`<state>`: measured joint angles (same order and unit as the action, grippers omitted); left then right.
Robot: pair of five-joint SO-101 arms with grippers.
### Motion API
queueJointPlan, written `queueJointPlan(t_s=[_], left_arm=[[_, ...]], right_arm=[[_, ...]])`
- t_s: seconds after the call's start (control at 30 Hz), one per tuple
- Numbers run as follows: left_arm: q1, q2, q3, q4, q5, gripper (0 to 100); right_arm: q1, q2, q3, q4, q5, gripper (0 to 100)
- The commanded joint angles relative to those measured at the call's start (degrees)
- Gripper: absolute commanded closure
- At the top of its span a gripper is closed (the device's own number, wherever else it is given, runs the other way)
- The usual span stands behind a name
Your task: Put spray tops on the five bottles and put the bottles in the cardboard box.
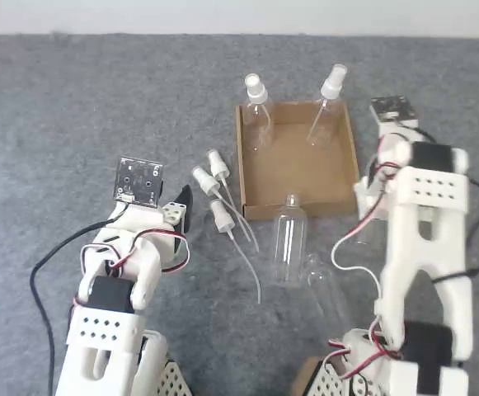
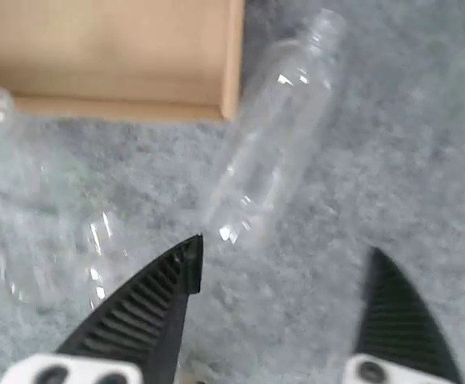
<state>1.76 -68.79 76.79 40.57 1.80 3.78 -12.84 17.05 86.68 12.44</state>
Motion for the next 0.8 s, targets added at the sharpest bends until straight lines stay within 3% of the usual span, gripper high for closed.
queueJointPlan(t_s=[0.0, 0.33, 0.53, 0.77], left_arm=[[-0.3, -0.2, -0.7, -1.5, 0.0, 86], [-0.3, -0.2, -0.7, -1.5, 0.0, 86], [-0.3, -0.2, -0.6, -1.5, 0.0, 86], [-0.3, 0.3, -1.1, -1.1, 0.4, 86]], right_arm=[[-1.8, 3.2, 2.0, -6.1, -3.1, 65.0], [2.2, 14.3, 3.9, -14.5, -2.5, 68.3], [7.0, 17.0, 4.6, -18.9, -2.2, 85.6], [18.0, 17.0, 5.8, -18.9, 15.5, 90.1]])
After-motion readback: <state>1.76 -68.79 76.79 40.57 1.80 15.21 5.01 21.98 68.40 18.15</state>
